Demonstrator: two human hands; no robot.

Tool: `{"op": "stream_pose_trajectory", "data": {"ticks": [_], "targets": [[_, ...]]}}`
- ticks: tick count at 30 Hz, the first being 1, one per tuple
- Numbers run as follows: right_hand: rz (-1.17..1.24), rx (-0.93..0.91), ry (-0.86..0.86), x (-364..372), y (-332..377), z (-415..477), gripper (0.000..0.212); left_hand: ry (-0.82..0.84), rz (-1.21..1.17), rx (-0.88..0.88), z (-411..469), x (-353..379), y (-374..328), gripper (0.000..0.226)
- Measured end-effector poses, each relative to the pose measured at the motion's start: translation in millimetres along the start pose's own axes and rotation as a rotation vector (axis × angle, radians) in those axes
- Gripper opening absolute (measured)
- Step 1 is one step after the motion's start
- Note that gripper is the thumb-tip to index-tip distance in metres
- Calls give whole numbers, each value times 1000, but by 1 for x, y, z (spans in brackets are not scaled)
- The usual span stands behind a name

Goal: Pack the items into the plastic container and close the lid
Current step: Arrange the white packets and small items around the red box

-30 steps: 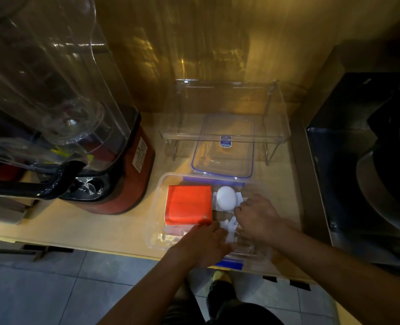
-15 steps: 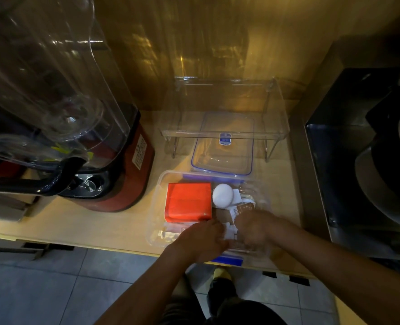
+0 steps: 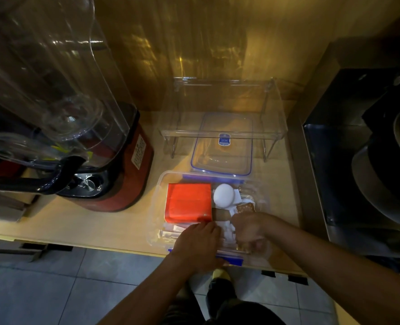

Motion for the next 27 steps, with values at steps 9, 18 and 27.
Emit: {"op": "stream_pose_trajectory", "data": {"ticks": [9, 18, 27], "targets": [[211, -57, -73, -2, 3, 4, 28, -32, -1, -119, 8, 5, 0, 64], [312, -87, -144, 18, 1, 17, 19, 15, -45, -163, 10, 3, -1, 68], [186, -104, -364, 11, -3, 17, 19, 14, -48, -197, 7, 0, -1, 66]]}}
Point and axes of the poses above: each hand's wrist, its own z-axis towards the middle knuckle, its own x-axis out of the palm, y = z × x, the point moved 2 cm from there along z, towards the middle knuckle, and after that the axes turned 6 degrees about x, right-handed, at the moved point
